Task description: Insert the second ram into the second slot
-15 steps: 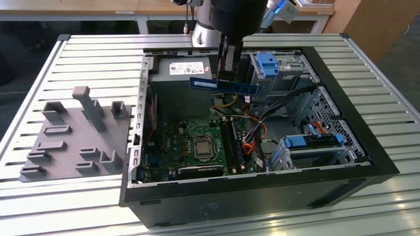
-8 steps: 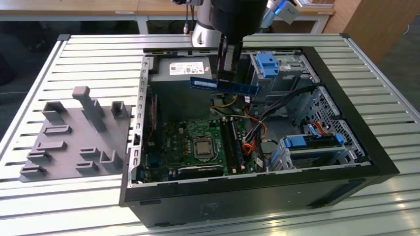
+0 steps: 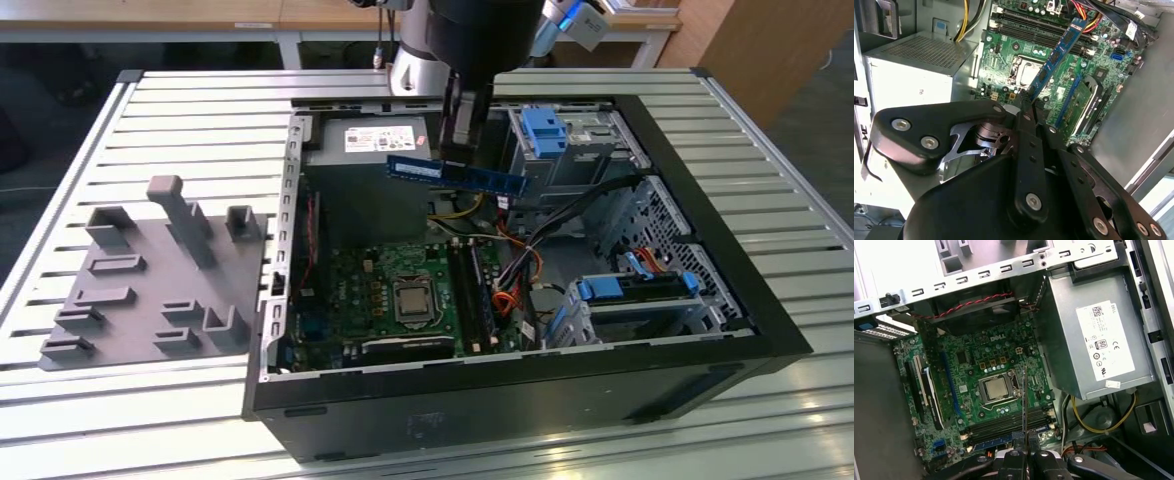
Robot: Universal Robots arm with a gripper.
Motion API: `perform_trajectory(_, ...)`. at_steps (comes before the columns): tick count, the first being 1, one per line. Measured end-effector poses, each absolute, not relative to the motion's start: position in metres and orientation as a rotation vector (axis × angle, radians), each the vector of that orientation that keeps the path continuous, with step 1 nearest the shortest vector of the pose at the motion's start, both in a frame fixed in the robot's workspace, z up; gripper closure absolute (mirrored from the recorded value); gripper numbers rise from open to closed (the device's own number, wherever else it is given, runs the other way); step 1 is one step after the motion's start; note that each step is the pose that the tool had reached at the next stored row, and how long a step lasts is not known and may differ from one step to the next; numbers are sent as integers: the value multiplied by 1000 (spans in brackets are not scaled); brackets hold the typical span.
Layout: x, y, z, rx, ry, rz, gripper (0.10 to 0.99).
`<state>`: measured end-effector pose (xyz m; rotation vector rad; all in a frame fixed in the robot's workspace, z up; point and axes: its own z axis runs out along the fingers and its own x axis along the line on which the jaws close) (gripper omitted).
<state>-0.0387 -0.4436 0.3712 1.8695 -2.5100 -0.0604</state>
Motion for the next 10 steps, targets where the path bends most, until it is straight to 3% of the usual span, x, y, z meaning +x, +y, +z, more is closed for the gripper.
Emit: perform_trajectory(10, -39, -444, 371, 1833, -2538, -61, 949)
